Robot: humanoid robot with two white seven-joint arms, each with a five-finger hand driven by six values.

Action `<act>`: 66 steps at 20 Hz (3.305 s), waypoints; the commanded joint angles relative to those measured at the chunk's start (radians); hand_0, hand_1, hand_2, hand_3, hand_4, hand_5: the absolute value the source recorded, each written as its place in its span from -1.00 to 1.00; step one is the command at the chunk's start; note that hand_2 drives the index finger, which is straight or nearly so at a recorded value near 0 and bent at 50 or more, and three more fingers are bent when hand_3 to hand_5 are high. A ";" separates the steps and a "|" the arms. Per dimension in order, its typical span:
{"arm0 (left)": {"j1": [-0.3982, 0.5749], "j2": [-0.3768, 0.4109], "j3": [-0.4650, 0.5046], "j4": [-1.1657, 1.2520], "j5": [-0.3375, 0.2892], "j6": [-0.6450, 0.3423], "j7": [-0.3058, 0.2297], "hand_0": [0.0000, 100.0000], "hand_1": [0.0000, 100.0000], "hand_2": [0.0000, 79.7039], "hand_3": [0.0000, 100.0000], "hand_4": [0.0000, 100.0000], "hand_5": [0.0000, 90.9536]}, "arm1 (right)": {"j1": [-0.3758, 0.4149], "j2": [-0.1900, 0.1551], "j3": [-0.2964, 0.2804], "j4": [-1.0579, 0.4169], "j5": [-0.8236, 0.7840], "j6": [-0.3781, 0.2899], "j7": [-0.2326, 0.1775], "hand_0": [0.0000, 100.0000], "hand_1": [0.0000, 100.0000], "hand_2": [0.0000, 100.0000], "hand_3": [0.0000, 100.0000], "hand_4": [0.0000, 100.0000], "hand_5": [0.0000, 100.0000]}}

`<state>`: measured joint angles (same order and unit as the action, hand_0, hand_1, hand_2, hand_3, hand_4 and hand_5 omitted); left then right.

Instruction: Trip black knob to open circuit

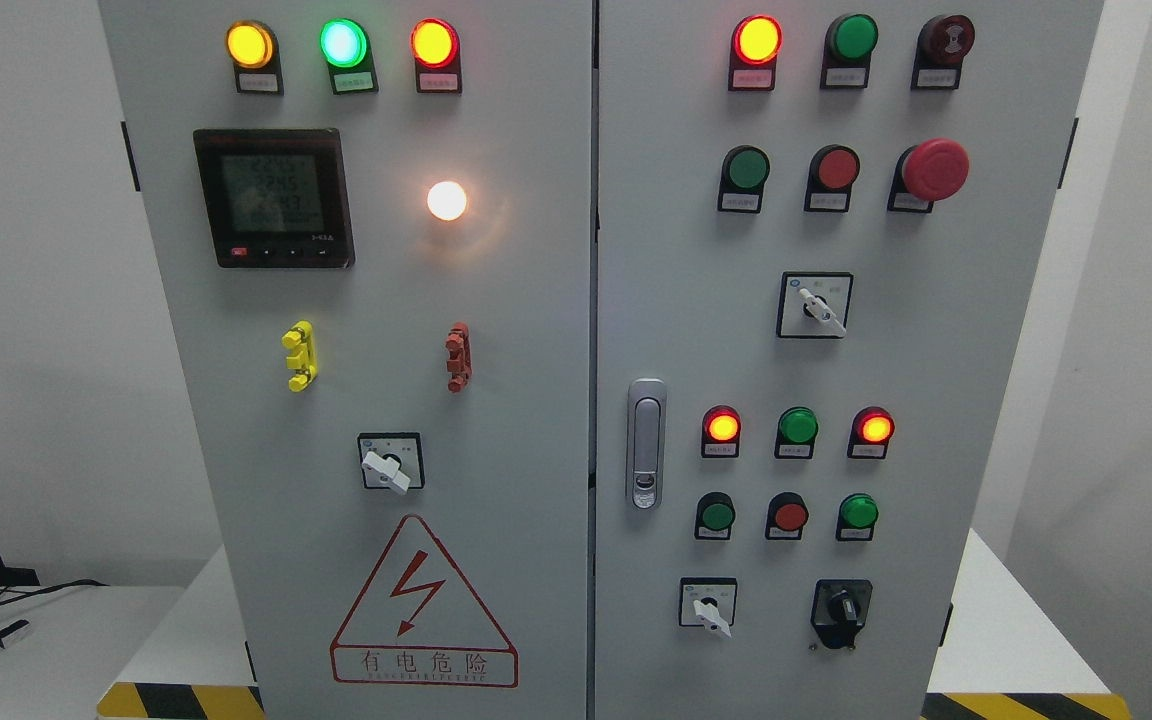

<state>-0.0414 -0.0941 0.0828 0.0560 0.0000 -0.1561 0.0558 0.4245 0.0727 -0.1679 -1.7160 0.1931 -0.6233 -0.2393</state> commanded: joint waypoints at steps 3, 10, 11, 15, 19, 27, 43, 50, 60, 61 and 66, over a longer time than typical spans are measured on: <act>0.000 -0.001 0.000 0.001 -0.031 0.000 -0.001 -0.76 -0.22 -1.00 -1.00 -1.00 -1.00 | -0.139 0.025 0.070 -0.142 0.035 0.239 -0.011 -0.55 0.42 -0.30 0.37 0.61 0.89; 0.000 0.001 0.000 -0.001 -0.031 0.000 -0.001 -0.76 -0.22 -1.00 -1.00 -1.00 -1.00 | -0.277 0.038 0.108 -0.143 0.037 0.474 -0.095 -0.50 0.43 -0.31 0.36 0.61 0.89; 0.000 0.001 0.000 -0.001 -0.031 0.000 -0.001 -0.76 -0.22 -1.00 -1.00 -1.00 -1.00 | -0.292 0.039 0.110 -0.143 0.035 0.497 -0.097 -0.50 0.43 -0.31 0.37 0.62 0.89; 0.000 -0.001 0.000 -0.001 -0.031 0.000 -0.001 -0.76 -0.22 -1.00 -1.00 -1.00 -1.00 | -0.346 0.041 0.116 -0.139 0.035 0.580 -0.124 -0.50 0.45 -0.27 0.38 0.63 0.92; 0.000 0.001 0.000 0.001 -0.031 0.000 -0.001 -0.76 -0.22 -1.00 -1.00 -1.00 -1.00 | -0.377 0.052 0.126 -0.114 0.037 0.625 -0.130 -0.48 0.46 -0.24 0.43 0.66 0.92; 0.000 -0.001 0.000 -0.001 -0.031 0.000 -0.001 -0.76 -0.22 -1.00 -1.00 -1.00 -1.00 | -0.418 0.055 0.162 -0.120 0.037 0.698 -0.130 -0.41 0.45 -0.21 0.47 0.66 0.92; 0.000 0.001 0.000 0.001 -0.031 0.000 -0.001 -0.76 -0.22 -1.00 -1.00 -1.00 -1.00 | -0.501 0.055 0.179 -0.051 0.037 0.771 -0.130 -0.45 0.50 -0.24 0.43 0.65 0.92; 0.000 0.000 0.000 0.001 -0.031 0.000 -0.001 -0.76 -0.22 -1.00 -1.00 -1.00 -1.00 | -0.536 0.055 0.169 -0.005 0.039 0.772 -0.130 -0.45 0.51 -0.24 0.43 0.64 0.92; 0.000 -0.001 0.000 0.001 -0.031 0.000 -0.001 -0.76 -0.22 -1.00 -1.00 -1.00 -1.00 | -0.586 0.052 0.145 0.050 0.037 0.801 -0.130 -0.46 0.51 -0.23 0.44 0.64 0.92; 0.000 0.000 0.000 -0.001 -0.031 0.000 -0.001 -0.76 -0.22 -1.00 -1.00 -1.00 -1.00 | -0.586 0.053 0.145 0.050 0.037 0.801 -0.130 -0.46 0.51 -0.23 0.44 0.64 0.92; 0.000 0.000 0.000 0.001 -0.031 0.000 -0.001 -0.76 -0.22 -1.00 -1.00 -1.00 -1.00 | -0.587 0.052 0.142 0.059 0.037 0.801 -0.130 -0.47 0.51 -0.23 0.44 0.64 0.92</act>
<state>-0.0414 -0.0943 0.0828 0.0560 0.0000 -0.1560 0.0558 -0.1513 0.1255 -0.0015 -1.6954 0.2305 0.1773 -0.3694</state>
